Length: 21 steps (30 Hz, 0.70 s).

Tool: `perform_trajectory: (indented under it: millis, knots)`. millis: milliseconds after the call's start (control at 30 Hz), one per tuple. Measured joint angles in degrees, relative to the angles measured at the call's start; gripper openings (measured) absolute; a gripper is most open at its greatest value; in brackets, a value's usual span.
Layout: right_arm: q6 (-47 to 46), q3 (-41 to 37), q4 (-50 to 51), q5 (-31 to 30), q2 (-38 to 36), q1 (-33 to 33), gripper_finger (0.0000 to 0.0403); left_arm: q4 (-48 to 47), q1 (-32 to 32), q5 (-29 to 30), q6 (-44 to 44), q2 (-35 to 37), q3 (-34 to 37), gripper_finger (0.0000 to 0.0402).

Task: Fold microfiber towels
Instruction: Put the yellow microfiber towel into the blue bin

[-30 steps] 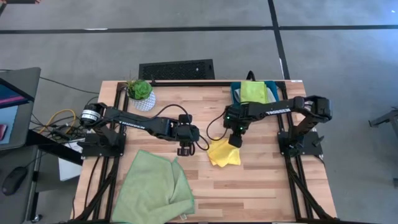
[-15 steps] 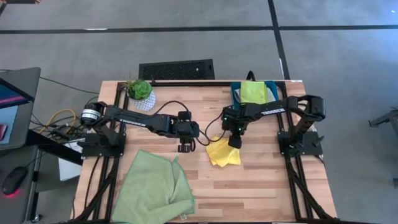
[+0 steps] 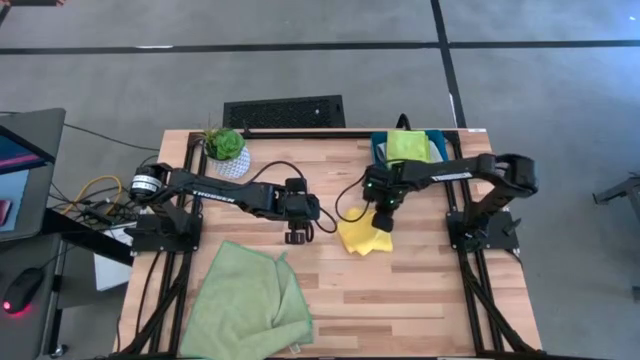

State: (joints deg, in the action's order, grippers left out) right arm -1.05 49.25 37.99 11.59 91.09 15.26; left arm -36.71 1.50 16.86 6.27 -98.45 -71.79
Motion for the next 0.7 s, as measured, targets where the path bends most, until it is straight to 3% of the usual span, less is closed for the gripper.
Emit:
perform_trajectory:
  millis: [300, 700]
  knots:
    - [0.8, 2.5, 9.5, -9.8, -10.4, 2.2, 0.0004, -0.1, 0.0, 0.0, -0.7, 0.0, 0.0, 0.0142]
    - [1.5, 8.7, 22.3, -33.1, -18.5, 9.4, 0.0002, -0.3, 0.0, 0.0, -0.9, 0.0, 0.0, 0.0142]
